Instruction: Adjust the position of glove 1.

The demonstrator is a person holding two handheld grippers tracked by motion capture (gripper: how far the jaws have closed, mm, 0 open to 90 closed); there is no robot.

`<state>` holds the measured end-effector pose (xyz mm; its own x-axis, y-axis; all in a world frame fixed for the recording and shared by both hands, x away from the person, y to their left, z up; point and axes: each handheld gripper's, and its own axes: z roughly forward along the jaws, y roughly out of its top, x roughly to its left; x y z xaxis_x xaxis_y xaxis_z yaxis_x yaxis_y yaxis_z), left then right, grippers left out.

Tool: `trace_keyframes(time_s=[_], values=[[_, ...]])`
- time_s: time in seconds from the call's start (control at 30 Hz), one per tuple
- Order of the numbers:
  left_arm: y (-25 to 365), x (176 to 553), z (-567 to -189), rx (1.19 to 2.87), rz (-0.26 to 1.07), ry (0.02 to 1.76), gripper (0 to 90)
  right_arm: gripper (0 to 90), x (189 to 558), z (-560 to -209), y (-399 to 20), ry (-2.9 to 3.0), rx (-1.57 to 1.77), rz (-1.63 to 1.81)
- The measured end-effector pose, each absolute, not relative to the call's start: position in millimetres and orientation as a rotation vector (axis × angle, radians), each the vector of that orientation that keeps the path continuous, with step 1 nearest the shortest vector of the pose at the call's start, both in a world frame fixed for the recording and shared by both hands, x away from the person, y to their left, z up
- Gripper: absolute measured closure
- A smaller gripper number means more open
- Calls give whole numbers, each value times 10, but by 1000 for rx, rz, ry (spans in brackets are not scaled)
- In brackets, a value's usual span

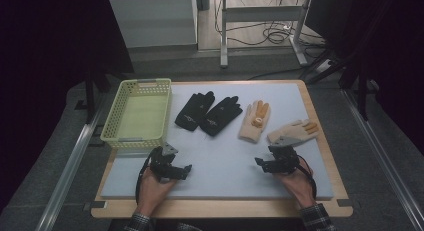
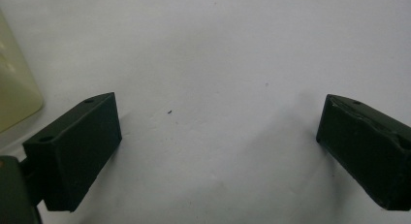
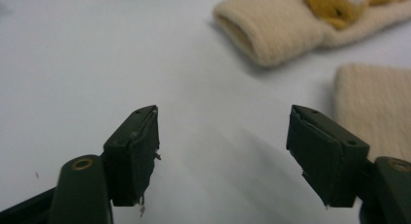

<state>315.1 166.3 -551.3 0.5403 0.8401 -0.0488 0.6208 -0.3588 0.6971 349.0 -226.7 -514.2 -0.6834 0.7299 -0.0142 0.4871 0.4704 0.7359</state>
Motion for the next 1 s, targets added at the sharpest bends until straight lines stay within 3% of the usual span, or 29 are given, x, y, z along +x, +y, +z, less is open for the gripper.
trace_keyframes(time_s=[0.63,1.0], values=[[1664,3150,-5513,2103,417,1175,24,543,4204,-4956,-1372,2453,955,1077],[1665,3152,-5513,2105,416,1175,24,542,4627,-4942,-1109,2402,984,1050]])
